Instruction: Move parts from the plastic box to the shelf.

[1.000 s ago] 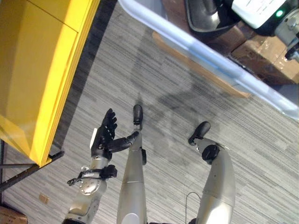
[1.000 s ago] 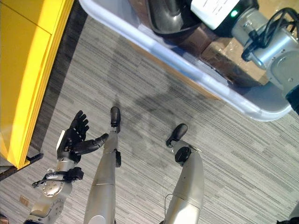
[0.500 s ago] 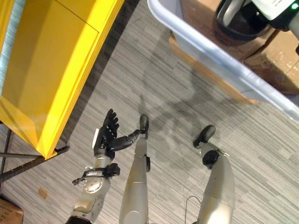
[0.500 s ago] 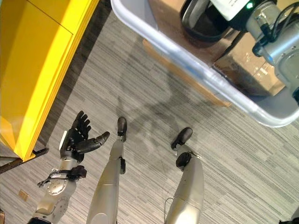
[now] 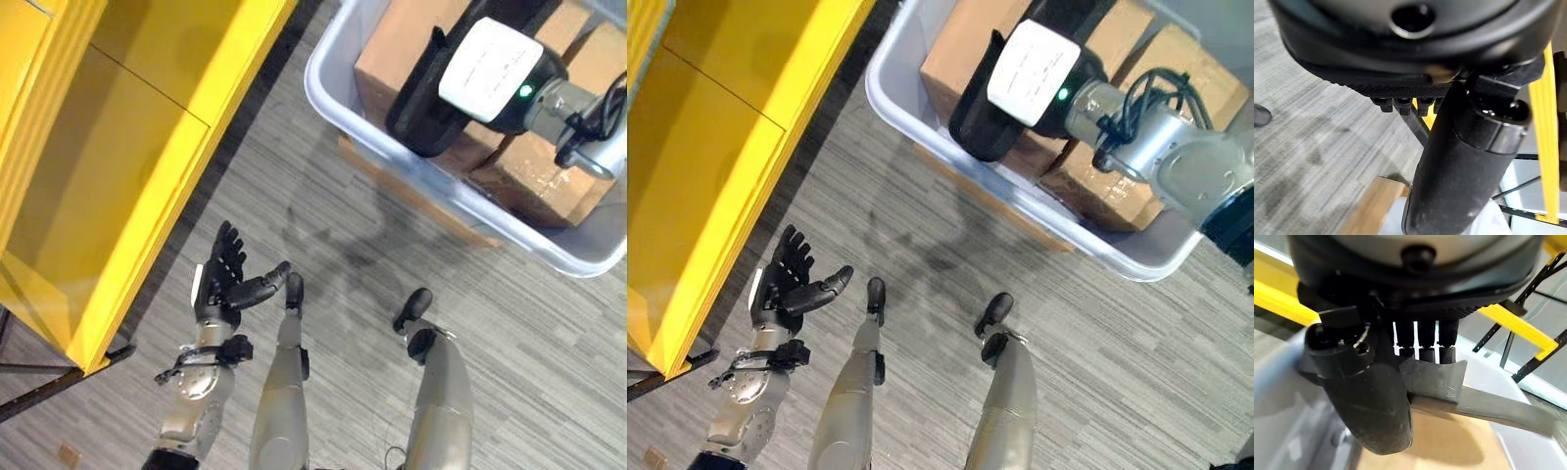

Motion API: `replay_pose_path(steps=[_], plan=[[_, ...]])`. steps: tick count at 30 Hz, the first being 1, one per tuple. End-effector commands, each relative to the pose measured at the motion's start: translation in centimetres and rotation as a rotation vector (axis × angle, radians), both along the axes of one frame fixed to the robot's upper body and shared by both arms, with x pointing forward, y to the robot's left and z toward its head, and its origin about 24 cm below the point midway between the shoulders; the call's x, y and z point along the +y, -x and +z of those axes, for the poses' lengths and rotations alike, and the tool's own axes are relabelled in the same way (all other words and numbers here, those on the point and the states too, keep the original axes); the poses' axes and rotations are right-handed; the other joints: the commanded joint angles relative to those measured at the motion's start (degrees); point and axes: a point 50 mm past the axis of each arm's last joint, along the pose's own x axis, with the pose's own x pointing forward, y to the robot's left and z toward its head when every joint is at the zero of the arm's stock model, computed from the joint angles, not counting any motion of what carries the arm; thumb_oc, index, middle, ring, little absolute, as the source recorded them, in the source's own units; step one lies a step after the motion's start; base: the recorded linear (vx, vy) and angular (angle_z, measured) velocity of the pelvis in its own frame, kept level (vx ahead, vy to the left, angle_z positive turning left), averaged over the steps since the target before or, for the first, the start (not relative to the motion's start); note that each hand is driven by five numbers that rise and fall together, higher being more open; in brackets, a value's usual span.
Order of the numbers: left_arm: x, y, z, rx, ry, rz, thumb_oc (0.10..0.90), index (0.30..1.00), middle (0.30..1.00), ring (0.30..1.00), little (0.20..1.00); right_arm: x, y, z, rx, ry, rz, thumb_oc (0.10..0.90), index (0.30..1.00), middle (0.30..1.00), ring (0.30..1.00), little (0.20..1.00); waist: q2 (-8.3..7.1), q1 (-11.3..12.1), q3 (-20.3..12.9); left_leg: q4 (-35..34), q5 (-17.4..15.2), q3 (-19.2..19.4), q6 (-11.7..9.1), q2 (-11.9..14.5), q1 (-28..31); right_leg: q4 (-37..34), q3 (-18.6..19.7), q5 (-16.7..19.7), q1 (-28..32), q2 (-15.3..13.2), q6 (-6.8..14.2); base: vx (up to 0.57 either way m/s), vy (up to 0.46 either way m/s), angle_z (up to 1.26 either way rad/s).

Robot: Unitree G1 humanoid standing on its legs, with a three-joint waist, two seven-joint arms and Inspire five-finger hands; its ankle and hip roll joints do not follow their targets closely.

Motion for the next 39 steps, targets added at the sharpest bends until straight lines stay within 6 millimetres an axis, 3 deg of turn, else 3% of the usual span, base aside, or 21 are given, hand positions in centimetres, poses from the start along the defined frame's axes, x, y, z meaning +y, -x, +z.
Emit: replay_pose_path(steps=[1, 2, 10, 18, 21, 25, 29, 35, 39], plan=[[0.7, 0.4, 2.9, -0.148, -0.005, 0.001, 0.900, 1.000, 1.000, 1.000, 1.000, 2.3, 3.2, 6.1, -0.210, -0.092, 0.194, 0.400, 0.300, 0.300, 0.300, 0.300, -0.51, 0.3, 3.2, -0.5, -4.1, -2.4, -3.3, 3.9, 7.3, -9.4, 1.7, 2.8, 11.2, 0.9, 7.6, -0.03, 0.062, -0.03], [0.7, 0.4, 3.0, -0.153, -0.007, 0.001, 0.900, 1.000, 1.000, 1.000, 1.000, 2.2, 3.4, 6.3, -0.215, -0.100, 0.193, 0.400, 0.300, 0.300, 0.300, 0.300, -0.68, 0.5, 3.2, -0.2, -3.5, -2.2, -2.9, 3.6, 7.0, -10.4, 1.1, 4.3, 11.7, 0.6, 7.0, -0.10, 0.092, -0.03], [1.2, 0.4, 3.3, -0.154, -0.037, -0.009, 0.900, 1.000, 1.000, 1.000, 1.000, 2.0, 4.2, 7.3, -0.241, -0.096, 0.200, 0.400, 0.300, 0.300, 0.300, 0.300, -1.59, 0.4, 3.2, -0.7, -5.2, -2.2, -2.2, 2.7, 15.1, -16.0, 0.6, 6.5, 22.3, 0.7, 8.0, -0.02, 0.065, -0.01], [1.3, 0.6, 3.0, -0.134, -0.058, -0.038, 0.900, 1.000, 1.000, 1.000, 1.000, 1.3, 5.1, 6.9, -0.228, -0.157, 0.227, 0.400, 0.300, 0.300, 0.300, 0.300, -1.93, -1.3, -2.1, -2.0, -6.4, -2.0, -2.3, 2.6, 19.1, -22.3, -0.3, 8.9, 29.4, 0.7, 9.4, 0.03, 0.051, 0.02], [1.6, 0.5, 3.2, -0.136, -0.109, -0.037, 0.900, 1.000, 1.000, 1.000, 1.000, 0.4, 5.8, 5.5, -0.176, -0.263, 0.254, 0.400, 0.300, 0.300, 0.300, 0.300, -1.67, -3.2, -6.0, -2.0, -7.8, -1.6, -2.1, 2.5, 21.6, -26.0, -0.7, 10.1, 33.6, 0.4, 10.4, 0.07, 0.083, 0.02], [2.0, 0.7, 3.6, -0.152, -0.152, -0.017, 0.900, 1.000, 1.000, 1.000, 1.000, -0.1, 6.2, 4.2, -0.140, -0.350, 0.277, 0.400, 0.300, 0.300, 0.300, 0.300, -1.41, -4.2, -8.8, -2.0, -8.5, -1.2, -1.9, 2.3, 22.9, -28.8, -0.8, 11.2, 35.9, 0.3, 11.0, 0.07, 0.055, 0.02], [2.8, 1.2, 5.5, -0.227, -0.360, 0.049, 0.900, 1.000, 1.000, 1.000, 1.000, -0.9, 6.5, 1.0, -0.073, -0.542, 0.325, 0.400, 0.300, 0.300, 0.300, 0.300, -0.54, -5.5, -13.4, -2.0, -11.1, 0.3, -0.9, 2.1, 27.4, -31.0, 0.4, 11.4, 39.9, 0.5, 11.8, 0.13, 0.080, -0.13], [3.0, 1.3, 8.1, -0.348, -0.654, 0.174, 0.900, 1.000, 1.000, 1.000, 1.000, -0.4, 6.5, -3.0, 0.030, -0.837, 0.415, 0.400, 0.300, 0.300, 0.300, 0.300, -0.85, -6.5, -19.4, -2.0, -13.5, 3.0, 0.1, 1.7, 32.2, -34.7, 2.4, 13.0, 43.6, 0.7, 13.0, 0.09, 0.015, -0.28], [3.0, 1.0, 9.3, -0.409, -0.774, 0.235, 0.900, 1.000, 1.000, 1.000, 1.000, -0.1, 6.4, -4.0, 0.058, -0.907, 0.442, 0.400, 0.300, 0.300, 0.300, 0.300, -0.69, -7.1, -21.0, -2.0, -13.9, 4.2, -0.1, 1.9, 33.3, -36.5, 2.9, 13.8, 44.7, 1.1, 13.2, 0.03, -0.006, -0.26]])
